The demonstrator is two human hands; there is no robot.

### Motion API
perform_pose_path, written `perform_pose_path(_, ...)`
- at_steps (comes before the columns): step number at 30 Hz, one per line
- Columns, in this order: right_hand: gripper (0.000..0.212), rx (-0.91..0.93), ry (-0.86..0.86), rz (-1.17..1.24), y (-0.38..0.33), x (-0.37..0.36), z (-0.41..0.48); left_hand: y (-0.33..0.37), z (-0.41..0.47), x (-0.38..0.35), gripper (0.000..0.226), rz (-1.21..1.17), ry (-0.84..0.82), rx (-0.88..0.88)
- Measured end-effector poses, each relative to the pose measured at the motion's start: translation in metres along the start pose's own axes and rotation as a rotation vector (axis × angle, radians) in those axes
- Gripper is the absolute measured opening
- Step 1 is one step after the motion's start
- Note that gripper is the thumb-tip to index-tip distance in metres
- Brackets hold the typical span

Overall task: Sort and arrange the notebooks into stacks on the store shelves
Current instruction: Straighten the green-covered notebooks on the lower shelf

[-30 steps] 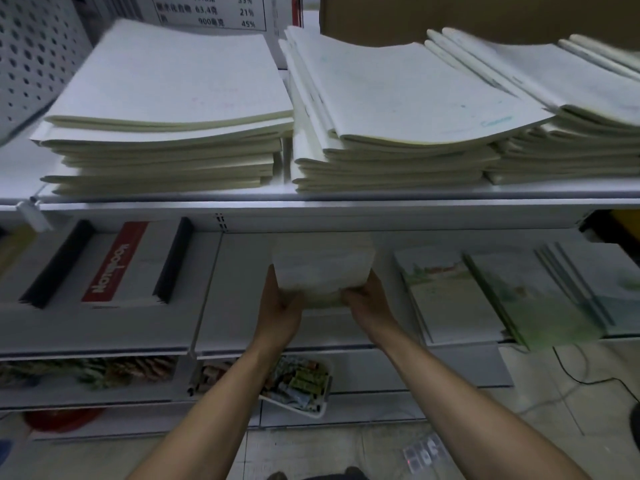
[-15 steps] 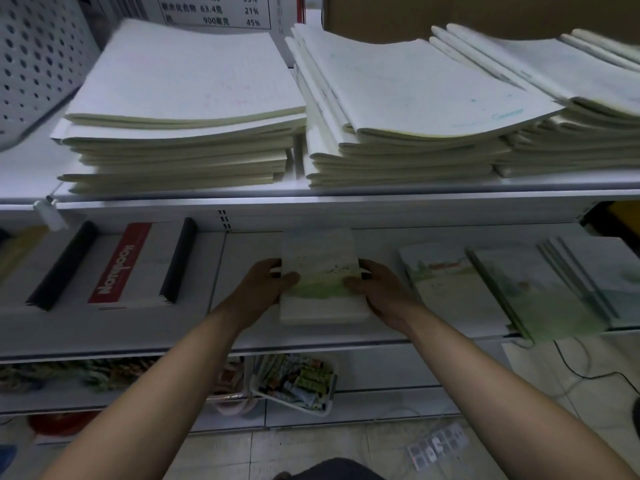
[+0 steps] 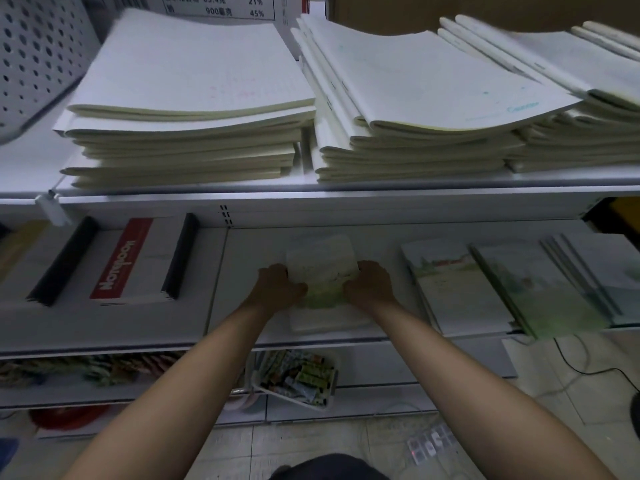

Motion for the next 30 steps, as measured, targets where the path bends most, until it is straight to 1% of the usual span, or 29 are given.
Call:
perform_pose_path(3,0.047,-0.032,-0.061,-0.103,-0.004,0.007,0.001,0.003,0.004,0.002,0.063,0.093,0.012,-0.002)
perform_pose_path(5,0.055,0.009,-0.098,-0.105,-0.003,0.013,0.001,0.007,-0.001,0.007,0.071,0.122,0.019,-0.016)
perform_pose_path(6,0.063,0.038,-0.137,-0.094,0.000,0.017,0.000,0.009,-0.008,0.011,0.081,0.125,0.003,-0.023)
perform_pose_path(8,0.095,0.086,-0.267,-0.082,0.011,0.025,-0.004,0.010,-0.028,0.015,0.106,0.131,-0.082,-0.062)
perform_pose_path(9,0.112,0.118,-0.340,-0.120,0.017,0.028,-0.009,0.008,-0.038,0.014,0.118,0.158,-0.135,-0.080)
perform_pose_path(10,0.122,0.161,-0.389,-0.195,0.025,0.031,-0.013,0.006,-0.048,0.010,0.126,0.221,-0.174,-0.107)
perform_pose_path(11,0.128,0.210,-0.409,-0.284,0.031,0.031,-0.019,0.003,-0.055,0.004,0.129,0.308,-0.188,-0.143)
perform_pose_path(12,0.129,0.254,-0.397,-0.366,0.036,0.029,-0.022,0.000,-0.059,-0.003,0.127,0.395,-0.172,-0.179)
perform_pose_path(14,0.124,0.324,-0.327,-0.412,0.041,0.021,-0.025,-0.006,-0.060,-0.016,0.114,0.488,-0.088,-0.223)
perform_pose_path(16,0.118,0.356,-0.290,-0.393,0.040,0.016,-0.024,-0.008,-0.057,-0.020,0.102,0.479,-0.031,-0.235)
perform_pose_path(17,0.115,0.348,-0.291,-0.383,0.040,0.017,-0.023,-0.009,-0.055,-0.021,0.100,0.471,-0.028,-0.237)
perform_pose_path(21,0.106,0.354,-0.282,-0.338,0.038,0.019,-0.017,-0.014,-0.043,-0.018,0.103,0.483,-0.039,-0.237)
perform_pose_path(24,0.098,0.387,-0.228,-0.328,0.031,0.018,-0.009,-0.010,-0.030,-0.011,0.102,0.458,-0.033,-0.230)
perform_pose_path(30,0.093,0.448,-0.171,-0.361,0.021,0.017,0.016,-0.005,-0.009,0.006,0.097,0.469,0.022,-0.295)
Point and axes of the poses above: each hand's wrist, its own z-axis towards the middle knuckle, its own x-axis out of the back of the hand, y = z × x, the point moved 1 cm from there along z, towards the middle knuckle
